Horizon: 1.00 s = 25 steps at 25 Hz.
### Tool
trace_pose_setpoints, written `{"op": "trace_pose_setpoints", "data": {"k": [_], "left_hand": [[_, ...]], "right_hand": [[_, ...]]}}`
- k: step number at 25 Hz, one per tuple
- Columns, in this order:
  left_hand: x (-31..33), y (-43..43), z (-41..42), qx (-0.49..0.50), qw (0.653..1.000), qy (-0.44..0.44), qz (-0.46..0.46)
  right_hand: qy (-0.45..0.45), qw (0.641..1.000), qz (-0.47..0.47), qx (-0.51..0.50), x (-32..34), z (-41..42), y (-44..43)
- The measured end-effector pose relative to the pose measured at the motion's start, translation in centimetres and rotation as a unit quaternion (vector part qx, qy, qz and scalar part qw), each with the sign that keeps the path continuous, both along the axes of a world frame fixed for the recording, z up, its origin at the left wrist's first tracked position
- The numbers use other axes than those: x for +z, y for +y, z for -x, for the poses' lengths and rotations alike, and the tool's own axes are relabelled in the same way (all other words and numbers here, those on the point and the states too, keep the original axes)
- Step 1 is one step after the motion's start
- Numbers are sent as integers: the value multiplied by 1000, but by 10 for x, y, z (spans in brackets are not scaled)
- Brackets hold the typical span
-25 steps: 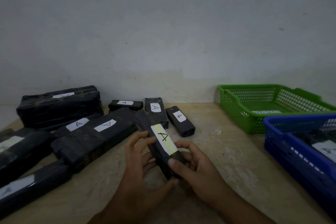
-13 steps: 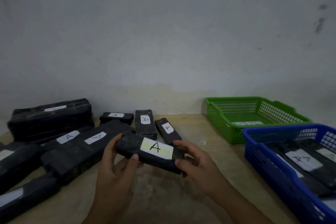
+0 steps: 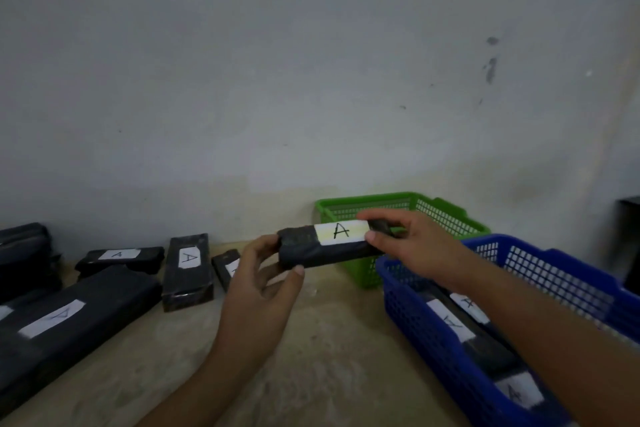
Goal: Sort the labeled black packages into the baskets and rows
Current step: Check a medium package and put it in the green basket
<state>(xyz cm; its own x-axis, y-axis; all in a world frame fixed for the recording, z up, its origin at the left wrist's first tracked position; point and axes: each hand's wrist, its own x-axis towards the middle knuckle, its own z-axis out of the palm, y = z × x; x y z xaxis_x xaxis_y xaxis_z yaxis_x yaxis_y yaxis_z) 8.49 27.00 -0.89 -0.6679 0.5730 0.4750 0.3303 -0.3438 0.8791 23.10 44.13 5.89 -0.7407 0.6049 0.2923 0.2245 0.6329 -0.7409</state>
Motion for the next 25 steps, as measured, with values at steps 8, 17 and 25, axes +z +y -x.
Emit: {"op": "trace_pose_setpoints", "data": {"k": [8,17,25], "left_hand": [[-7,89,0,30,986,13,162],[-30,146,3,4,981,-82,174],[-43,152,3,-42,978,-103,179]], "right_hand": [[-21,987,-20,-160,-2,-14,132],[-230,964,-41,-129,-23,27,190],[-444,872,-160,-132,-47,52,215]]}}
